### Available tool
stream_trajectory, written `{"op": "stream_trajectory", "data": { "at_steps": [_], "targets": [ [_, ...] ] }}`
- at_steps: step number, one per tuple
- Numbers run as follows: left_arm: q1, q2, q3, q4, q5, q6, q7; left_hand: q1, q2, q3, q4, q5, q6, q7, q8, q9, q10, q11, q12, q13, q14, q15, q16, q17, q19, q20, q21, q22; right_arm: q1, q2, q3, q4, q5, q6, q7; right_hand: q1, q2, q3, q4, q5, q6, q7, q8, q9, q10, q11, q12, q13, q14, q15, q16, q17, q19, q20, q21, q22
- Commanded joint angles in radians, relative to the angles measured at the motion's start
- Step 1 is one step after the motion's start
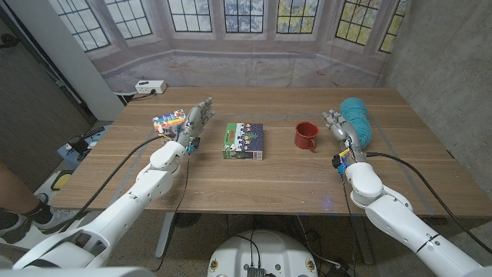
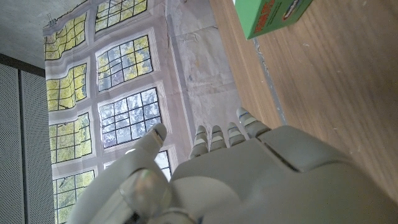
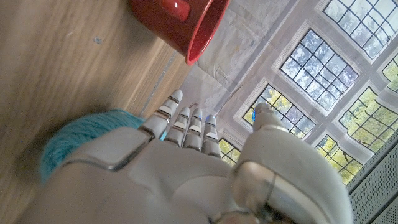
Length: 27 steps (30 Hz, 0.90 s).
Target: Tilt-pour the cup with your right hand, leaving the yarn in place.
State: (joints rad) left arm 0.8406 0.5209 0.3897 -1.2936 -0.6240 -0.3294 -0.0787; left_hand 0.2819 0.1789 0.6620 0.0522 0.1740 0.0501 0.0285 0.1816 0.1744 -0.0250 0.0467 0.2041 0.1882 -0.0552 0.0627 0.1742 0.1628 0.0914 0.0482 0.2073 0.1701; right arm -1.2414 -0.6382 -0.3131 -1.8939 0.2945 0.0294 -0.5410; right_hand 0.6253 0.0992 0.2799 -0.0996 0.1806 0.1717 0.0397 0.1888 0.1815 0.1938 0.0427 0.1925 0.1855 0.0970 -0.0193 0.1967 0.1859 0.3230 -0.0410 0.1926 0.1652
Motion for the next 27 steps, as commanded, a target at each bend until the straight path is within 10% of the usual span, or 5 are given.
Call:
{"op": "stream_trajectory", "data": {
  "at_steps": [1, 27],
  "targets": [
    [0.023, 0.014, -0.013, -0.024, 0.002, -0.013, 0.016, 0.009, 0.000, -0.001, -0.006, 0.007, 0.011, -0.003, 0.007, 0.005, 0.007, 0.002, 0.009, 0.003, 0.006, 0.003, 0.006, 0.004, 0.011, 0.004, -0.001, 0.005, -0.048, 0.018, -0.014, -0.073, -0.106, -0.072, -0.096, 0.015, -0.008, 0.002, -0.015, -0.002, 0.005, 0.009, 0.005, 0.002, 0.005, 0.010, 0.006, 0.003, 0.006, 0.011, 0.006, 0.002, 0.012, -0.011, 0.005, 0.002],
    [0.064, 0.033, -0.022, -0.071, 0.009, -0.022, 0.035, 0.018, 0.002, 0.000, -0.016, 0.009, 0.034, 0.001, 0.011, 0.006, 0.015, 0.004, 0.010, 0.003, 0.010, 0.006, 0.005, 0.004, 0.016, 0.005, -0.002, 0.005, -0.096, 0.114, -0.081, -0.121, -0.323, -0.222, -0.288, 0.105, -0.052, 0.008, -0.073, 0.002, 0.103, 0.050, 0.027, 0.001, 0.120, 0.052, 0.027, 0.000, 0.073, 0.035, 0.014, -0.002, 0.098, 0.012, 0.013, 0.000]
  ]
}}
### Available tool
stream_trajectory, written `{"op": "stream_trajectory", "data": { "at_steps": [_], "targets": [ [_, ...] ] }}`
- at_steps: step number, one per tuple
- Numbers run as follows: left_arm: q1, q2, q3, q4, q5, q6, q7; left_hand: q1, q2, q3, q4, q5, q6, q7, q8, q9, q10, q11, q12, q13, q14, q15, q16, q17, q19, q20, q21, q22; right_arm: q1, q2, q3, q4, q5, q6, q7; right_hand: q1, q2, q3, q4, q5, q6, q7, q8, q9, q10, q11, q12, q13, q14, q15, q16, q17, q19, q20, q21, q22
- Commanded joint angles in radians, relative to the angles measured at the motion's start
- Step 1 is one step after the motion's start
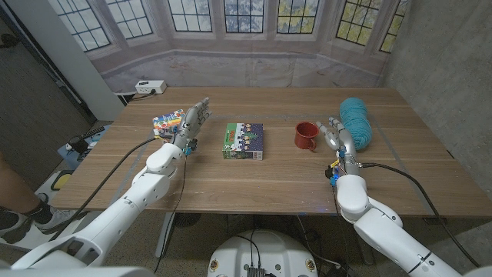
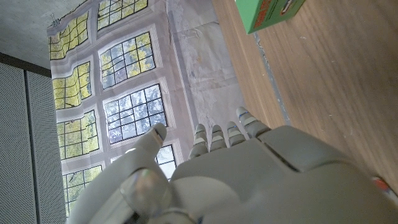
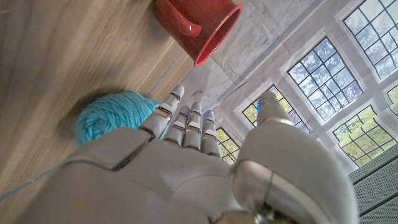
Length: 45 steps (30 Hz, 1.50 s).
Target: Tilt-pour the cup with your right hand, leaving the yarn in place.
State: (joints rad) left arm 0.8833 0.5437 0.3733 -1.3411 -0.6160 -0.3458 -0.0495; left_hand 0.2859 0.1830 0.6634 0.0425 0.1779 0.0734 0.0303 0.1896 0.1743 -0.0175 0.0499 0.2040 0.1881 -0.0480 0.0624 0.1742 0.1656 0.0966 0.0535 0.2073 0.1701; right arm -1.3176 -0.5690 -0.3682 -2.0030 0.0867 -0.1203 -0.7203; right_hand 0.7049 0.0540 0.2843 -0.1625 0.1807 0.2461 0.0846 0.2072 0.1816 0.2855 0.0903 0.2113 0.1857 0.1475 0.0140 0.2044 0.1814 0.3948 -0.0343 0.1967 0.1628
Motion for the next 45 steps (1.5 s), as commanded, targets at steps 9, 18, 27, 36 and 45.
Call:
{"op": "stream_trajectory", "data": {
  "at_steps": [9, 18, 27, 36, 45],
  "targets": [
    [0.037, 0.011, -0.010, -0.034, 0.001, -0.013, 0.015, 0.016, -0.003, -0.002, -0.008, 0.005, 0.015, -0.002, 0.003, 0.006, 0.009, 0.000, 0.010, 0.003, 0.004, 0.007, 0.005, 0.001, 0.012, 0.000, -0.003, 0.005, -0.008, 0.086, -0.058, -0.007, -0.179, -0.133, -0.159, 0.062, -0.033, 0.001, -0.012, 0.006, 0.081, 0.010, 0.016, 0.000, 0.082, 0.005, 0.012, -0.001, 0.071, 0.002, 0.013, 0.002, 0.071, 0.013, 0.012, 0.003],
    [0.044, 0.007, -0.014, -0.029, 0.006, -0.021, 0.028, 0.017, -0.003, -0.002, -0.010, 0.005, 0.018, -0.002, 0.003, 0.006, 0.009, -0.001, 0.009, 0.003, 0.005, 0.007, 0.005, 0.001, 0.012, 0.000, -0.003, 0.005, 0.022, 0.192, -0.096, 0.047, -0.221, -0.190, -0.267, 0.104, -0.057, -0.001, -0.011, 0.008, 0.149, 0.010, 0.026, 0.001, 0.152, 0.006, 0.019, -0.001, 0.140, -0.006, 0.025, 0.003, 0.126, 0.022, 0.016, 0.004],
    [0.032, 0.003, -0.012, -0.015, 0.008, -0.018, 0.029, 0.019, -0.003, -0.002, -0.012, 0.005, 0.019, -0.002, 0.002, 0.006, 0.010, -0.003, 0.009, 0.004, 0.006, 0.007, 0.005, 0.001, 0.013, 0.000, -0.003, 0.005, 0.050, 0.243, -0.120, 0.094, -0.248, -0.213, -0.327, 0.159, -0.090, 0.000, -0.016, 0.017, 0.201, 0.005, 0.028, 0.001, 0.205, 0.000, 0.020, -0.001, 0.197, -0.011, 0.030, 0.002, 0.176, 0.024, 0.018, 0.004],
    [0.020, -0.001, -0.007, 0.002, 0.006, -0.011, 0.021, 0.022, -0.002, -0.002, -0.015, 0.006, 0.022, -0.002, 0.002, 0.007, 0.011, 0.000, 0.009, 0.004, 0.007, 0.006, 0.005, 0.001, 0.014, 0.000, -0.004, 0.005, 0.064, 0.272, -0.131, 0.115, -0.256, -0.247, -0.358, 0.176, -0.098, 0.000, -0.012, 0.021, 0.226, -0.001, 0.030, 0.001, 0.228, -0.007, 0.020, -0.001, 0.216, -0.017, 0.031, 0.004, 0.193, 0.022, 0.017, 0.004],
    [0.010, -0.007, -0.007, 0.017, -0.007, -0.008, 0.006, 0.024, -0.003, -0.002, -0.018, 0.006, 0.024, -0.002, 0.001, 0.007, 0.014, -0.001, 0.010, 0.004, 0.011, 0.006, 0.006, 0.001, 0.016, 0.000, -0.004, 0.005, 0.068, 0.326, -0.136, 0.153, -0.313, -0.277, -0.397, 0.188, -0.105, -0.002, -0.010, 0.024, 0.239, -0.003, 0.028, 0.001, 0.244, -0.014, 0.019, 0.000, 0.233, -0.023, 0.033, 0.005, 0.203, 0.021, 0.015, 0.004]
  ]
}}
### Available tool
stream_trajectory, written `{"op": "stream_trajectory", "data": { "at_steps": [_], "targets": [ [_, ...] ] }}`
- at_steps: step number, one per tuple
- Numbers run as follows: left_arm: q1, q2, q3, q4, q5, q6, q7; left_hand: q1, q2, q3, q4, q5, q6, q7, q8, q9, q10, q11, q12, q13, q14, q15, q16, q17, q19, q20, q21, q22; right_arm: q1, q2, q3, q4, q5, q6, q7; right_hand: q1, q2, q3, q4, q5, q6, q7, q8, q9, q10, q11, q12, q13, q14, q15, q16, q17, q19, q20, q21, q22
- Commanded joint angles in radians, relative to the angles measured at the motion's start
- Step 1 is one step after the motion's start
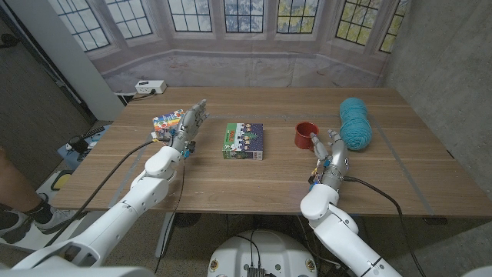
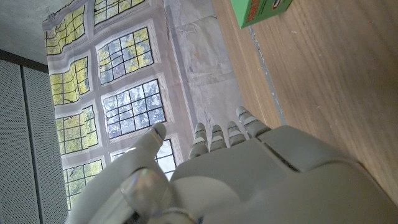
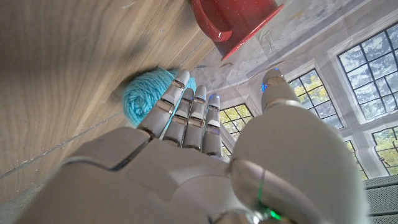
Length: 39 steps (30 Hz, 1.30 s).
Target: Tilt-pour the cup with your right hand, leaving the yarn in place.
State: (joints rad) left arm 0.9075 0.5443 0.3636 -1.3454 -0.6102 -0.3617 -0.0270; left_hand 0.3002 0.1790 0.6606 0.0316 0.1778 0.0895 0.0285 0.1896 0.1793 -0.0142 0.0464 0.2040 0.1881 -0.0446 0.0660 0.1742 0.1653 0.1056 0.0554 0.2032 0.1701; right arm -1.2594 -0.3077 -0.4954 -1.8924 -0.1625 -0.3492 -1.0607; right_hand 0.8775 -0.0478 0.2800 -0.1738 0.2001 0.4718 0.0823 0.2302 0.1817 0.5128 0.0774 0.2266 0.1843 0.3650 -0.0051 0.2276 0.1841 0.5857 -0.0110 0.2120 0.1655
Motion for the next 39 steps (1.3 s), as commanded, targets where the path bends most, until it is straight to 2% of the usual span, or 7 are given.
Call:
{"op": "stream_trajectory", "data": {
  "at_steps": [1, 11, 27, 39],
  "targets": [
    [-0.015, -0.007, 0.004, 0.022, -0.011, 0.007, -0.017, 0.010, 0.001, 0.000, -0.008, 0.006, 0.008, 0.000, 0.002, 0.002, 0.011, 0.003, 0.010, 0.004, 0.007, 0.003, 0.005, 0.002, 0.007, -0.001, 0.000, 0.005, 0.009, 0.073, -0.007, 0.045, -0.070, -0.053, -0.056, 0.017, -0.005, 0.002, 0.001, 0.005, 0.016, -0.001, 0.006, 0.001, 0.018, -0.003, 0.004, 0.001, 0.018, -0.003, 0.010, 0.002, 0.014, -0.002, 0.000, 0.001],
    [-0.027, -0.012, 0.007, 0.041, -0.016, 0.009, -0.031, 0.013, 0.001, -0.001, -0.012, 0.006, 0.016, 0.002, 0.003, 0.002, 0.019, 0.003, 0.012, 0.004, 0.013, 0.005, 0.006, 0.002, 0.011, -0.001, 0.000, 0.005, 0.012, 0.142, 0.004, 0.107, -0.174, -0.058, -0.056, 0.050, -0.016, 0.004, -0.002, 0.010, 0.048, -0.010, 0.008, 0.001, 0.049, -0.008, 0.005, 0.002, 0.049, -0.018, 0.013, 0.003, 0.032, -0.006, -0.002, 0.001],
    [-0.032, -0.019, 0.007, 0.071, -0.033, 0.005, -0.056, 0.016, 0.000, -0.002, -0.016, 0.007, 0.021, 0.000, 0.002, 0.002, 0.022, 0.004, 0.012, 0.004, 0.016, 0.004, 0.006, 0.002, 0.013, 0.000, 0.000, 0.006, 0.017, 0.163, -0.008, 0.142, -0.205, -0.083, -0.056, 0.087, -0.034, 0.005, 0.000, 0.019, 0.086, -0.031, 0.008, 0.002, 0.092, -0.026, 0.007, 0.004, 0.094, -0.045, 0.017, 0.004, 0.045, -0.016, -0.009, 0.001],
    [-0.029, -0.015, 0.002, 0.066, -0.030, -0.002, -0.050, 0.019, 0.000, -0.004, -0.019, 0.007, 0.022, 0.000, 0.001, 0.002, 0.022, 0.001, 0.011, 0.004, 0.017, 0.004, 0.005, 0.002, 0.014, 0.000, -0.001, 0.006, 0.046, 0.162, -0.019, 0.198, -0.206, -0.075, -0.056, 0.114, -0.037, 0.014, 0.005, 0.028, 0.125, -0.053, 0.011, 0.003, 0.133, -0.053, 0.014, 0.008, 0.134, -0.069, 0.018, 0.006, 0.046, -0.026, -0.016, 0.001]
  ]
}}
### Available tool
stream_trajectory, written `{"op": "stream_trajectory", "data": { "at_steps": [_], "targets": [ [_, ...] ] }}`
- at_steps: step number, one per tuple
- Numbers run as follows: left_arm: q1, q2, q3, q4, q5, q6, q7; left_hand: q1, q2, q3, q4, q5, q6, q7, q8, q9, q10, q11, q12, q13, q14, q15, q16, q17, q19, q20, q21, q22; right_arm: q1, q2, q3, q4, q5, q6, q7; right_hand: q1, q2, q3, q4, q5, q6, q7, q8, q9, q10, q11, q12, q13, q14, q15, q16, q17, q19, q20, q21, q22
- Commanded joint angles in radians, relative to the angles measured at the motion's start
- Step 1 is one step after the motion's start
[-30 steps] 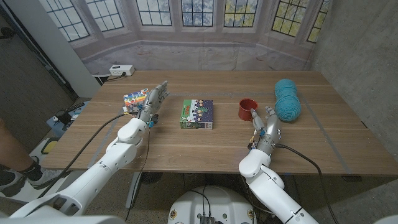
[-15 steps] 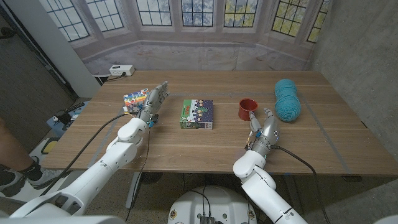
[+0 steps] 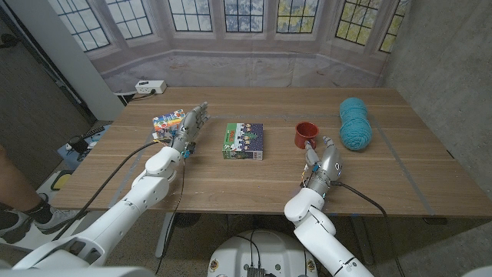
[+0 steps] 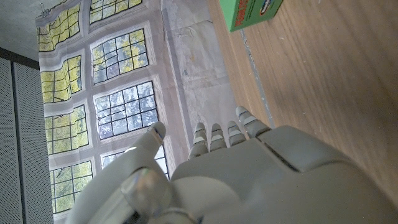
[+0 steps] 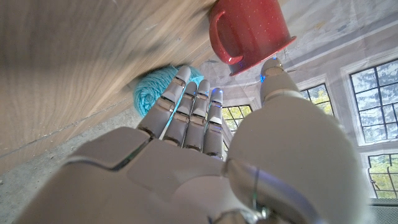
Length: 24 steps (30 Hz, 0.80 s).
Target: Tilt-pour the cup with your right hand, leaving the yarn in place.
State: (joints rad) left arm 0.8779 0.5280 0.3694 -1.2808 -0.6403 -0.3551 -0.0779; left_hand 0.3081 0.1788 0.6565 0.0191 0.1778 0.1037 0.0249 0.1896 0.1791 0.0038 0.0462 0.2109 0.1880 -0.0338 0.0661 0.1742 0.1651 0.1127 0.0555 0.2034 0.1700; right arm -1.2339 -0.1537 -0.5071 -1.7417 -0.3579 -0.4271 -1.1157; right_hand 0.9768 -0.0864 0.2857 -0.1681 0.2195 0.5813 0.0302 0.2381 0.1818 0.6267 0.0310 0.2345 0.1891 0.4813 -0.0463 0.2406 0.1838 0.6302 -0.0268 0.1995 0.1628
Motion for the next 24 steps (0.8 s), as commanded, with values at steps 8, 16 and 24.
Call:
{"op": "stream_trajectory", "data": {
  "at_steps": [8, 16, 24],
  "targets": [
    [0.000, 0.001, -0.004, 0.003, -0.001, -0.010, -0.001, 0.013, 0.000, -0.001, -0.009, 0.007, 0.009, 0.004, 0.000, 0.003, 0.005, 0.002, 0.004, 0.004, 0.005, 0.004, 0.005, 0.002, 0.007, 0.001, -0.001, 0.006, 0.033, 0.012, -0.005, 0.077, -0.011, 0.011, -0.001, 0.024, 0.007, 0.013, 0.002, 0.012, 0.033, -0.012, 0.005, 0.004, 0.031, -0.017, 0.007, 0.005, 0.034, -0.039, 0.007, 0.008, 0.005, -0.017, -0.004, 0.004],
    [0.005, 0.005, -0.004, -0.010, 0.004, -0.006, 0.008, 0.014, 0.000, -0.002, -0.011, 0.007, 0.009, 0.004, -0.001, 0.003, 0.005, 0.002, 0.003, 0.004, 0.005, 0.003, 0.005, 0.002, 0.007, 0.000, -0.001, 0.006, 0.035, 0.013, 0.004, 0.093, -0.010, 0.024, -0.001, 0.031, 0.007, 0.014, 0.004, 0.013, 0.050, -0.019, 0.006, 0.005, 0.049, -0.027, 0.009, 0.007, 0.046, -0.041, 0.006, 0.009, 0.010, -0.021, -0.005, 0.004],
    [0.017, 0.009, -0.002, -0.031, 0.007, 0.000, 0.017, 0.015, -0.001, -0.004, -0.012, 0.007, 0.010, 0.003, -0.001, 0.003, 0.006, -0.001, 0.003, 0.004, 0.006, 0.003, 0.004, 0.002, 0.008, 0.000, -0.002, 0.006, 0.031, 0.011, 0.012, 0.099, -0.014, 0.029, -0.001, 0.039, 0.014, 0.014, 0.009, 0.014, 0.075, -0.023, 0.009, 0.006, 0.088, -0.026, 0.021, 0.011, 0.069, -0.055, 0.011, 0.012, 0.013, -0.024, -0.006, 0.004]
  ]
}}
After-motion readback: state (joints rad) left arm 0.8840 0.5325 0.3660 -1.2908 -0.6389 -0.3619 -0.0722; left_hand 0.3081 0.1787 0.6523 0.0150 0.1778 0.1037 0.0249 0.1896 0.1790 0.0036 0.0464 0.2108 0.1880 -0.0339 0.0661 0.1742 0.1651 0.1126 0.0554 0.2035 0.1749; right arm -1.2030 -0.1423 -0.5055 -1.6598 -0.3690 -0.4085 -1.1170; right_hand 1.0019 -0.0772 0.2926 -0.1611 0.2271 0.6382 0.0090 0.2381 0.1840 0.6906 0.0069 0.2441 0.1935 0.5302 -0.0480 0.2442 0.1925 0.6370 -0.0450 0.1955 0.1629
